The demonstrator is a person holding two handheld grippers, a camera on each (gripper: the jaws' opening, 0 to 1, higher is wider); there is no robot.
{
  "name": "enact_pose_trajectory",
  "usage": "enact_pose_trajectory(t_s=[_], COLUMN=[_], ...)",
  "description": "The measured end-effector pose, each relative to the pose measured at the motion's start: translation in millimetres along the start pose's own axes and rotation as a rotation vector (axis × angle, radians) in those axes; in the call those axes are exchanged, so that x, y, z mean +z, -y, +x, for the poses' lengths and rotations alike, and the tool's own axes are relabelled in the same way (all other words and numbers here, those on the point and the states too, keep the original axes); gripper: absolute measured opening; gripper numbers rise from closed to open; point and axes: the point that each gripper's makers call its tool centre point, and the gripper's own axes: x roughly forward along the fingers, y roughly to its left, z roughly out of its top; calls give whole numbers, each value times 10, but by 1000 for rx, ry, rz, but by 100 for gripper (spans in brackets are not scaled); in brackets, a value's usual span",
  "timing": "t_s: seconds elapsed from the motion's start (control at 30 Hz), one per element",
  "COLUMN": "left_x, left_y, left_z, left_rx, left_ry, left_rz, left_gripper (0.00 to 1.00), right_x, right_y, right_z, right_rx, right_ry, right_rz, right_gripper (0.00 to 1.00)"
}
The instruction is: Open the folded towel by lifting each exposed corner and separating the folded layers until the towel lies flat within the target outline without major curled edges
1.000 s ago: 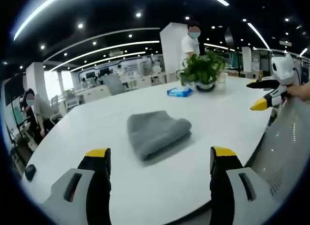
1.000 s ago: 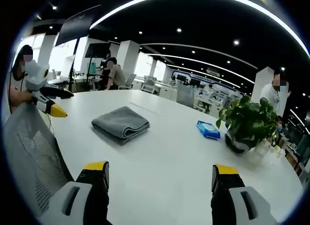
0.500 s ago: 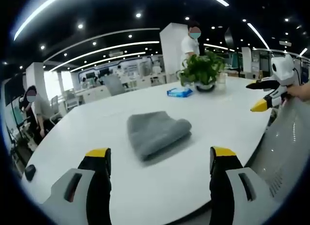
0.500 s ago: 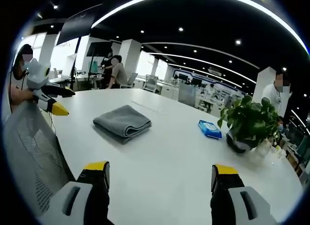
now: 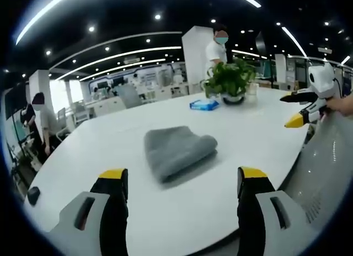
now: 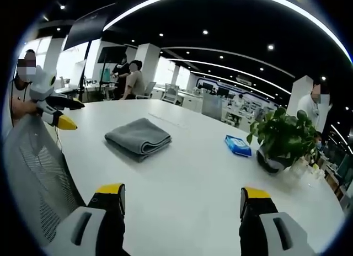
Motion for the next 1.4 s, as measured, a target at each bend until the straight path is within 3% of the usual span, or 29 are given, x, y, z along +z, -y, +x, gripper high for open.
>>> enact_pose_trajectory(t_s=[0.53,0.7,0.77,0.83,0.97,1.07,1.2,1.4], left_x=[2,-13,-75,-137,-115,-52,53,223], left_y=[11,6,27,43,5,-63,-150,-207], left_z=[4,14,43,75,88,72,60,178], left_rx=[-3,-5,-19,-36,-51,-53,-56,-89], left_ry=[-3,-11,-60,-107,-120,-110,-113,-119], left_rz=[0,-4,6,17,-43,-78,14,87], left_gripper=[81,84,86,88,90,92,88,85], right_x=[24,55,91,72,57,129,281,585], right_y=[17,-25,-45,-52,-42,39,162,278], right_z=[-9,0,-9,-13,-27,-61,-70,27], right_rx=[-9,16,35,58,98,113,121,143], right_ry=[8,16,29,13,-19,-22,-20,-11], right_rz=[14,46,64,22,8,23,43,-7], right_gripper=[87,92,93,92,88,84,83,78])
